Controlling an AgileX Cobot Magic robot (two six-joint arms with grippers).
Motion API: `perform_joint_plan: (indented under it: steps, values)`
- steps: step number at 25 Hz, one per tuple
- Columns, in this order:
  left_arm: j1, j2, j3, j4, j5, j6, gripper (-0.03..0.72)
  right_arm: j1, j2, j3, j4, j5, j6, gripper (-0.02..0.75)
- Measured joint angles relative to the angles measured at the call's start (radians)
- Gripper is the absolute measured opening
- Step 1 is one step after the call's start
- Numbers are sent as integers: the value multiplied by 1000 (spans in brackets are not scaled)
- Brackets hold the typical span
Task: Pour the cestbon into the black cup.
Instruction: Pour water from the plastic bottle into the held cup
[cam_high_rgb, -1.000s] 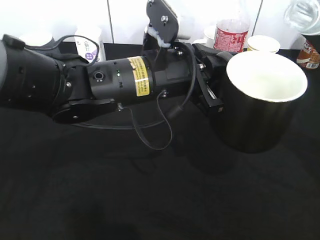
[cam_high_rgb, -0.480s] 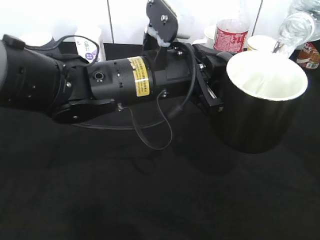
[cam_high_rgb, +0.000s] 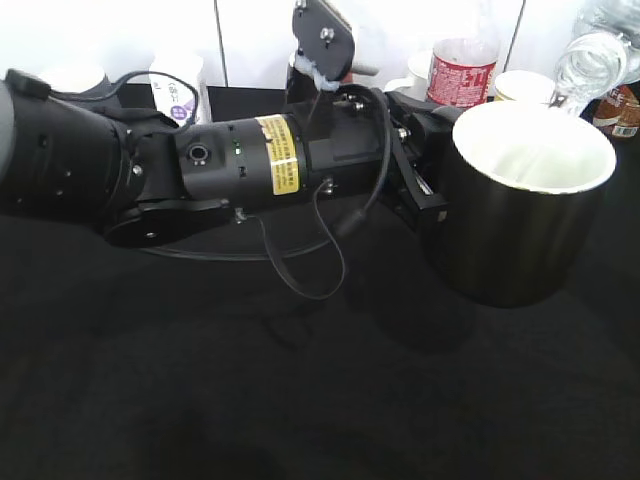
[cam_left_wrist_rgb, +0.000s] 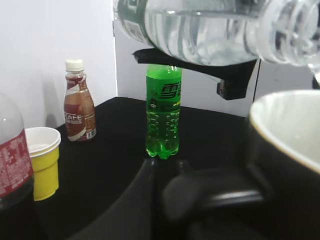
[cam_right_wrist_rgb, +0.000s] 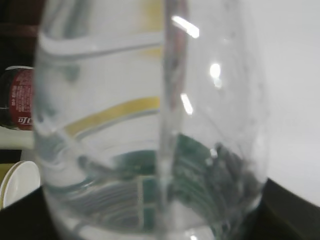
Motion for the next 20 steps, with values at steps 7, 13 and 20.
perform_joint_plan:
  steps: [7, 13, 20]
  values:
    - [0, 0, 0, 9, 3, -54, 66, 0, 0, 0, 4, 1, -43, 488]
    - [0, 0, 0, 65, 17, -95, 66, 0, 0, 0, 14, 2, -91, 488]
    - [0, 0, 0, 64, 22, -99, 66, 0, 16, 0, 25, -9, 554, 488]
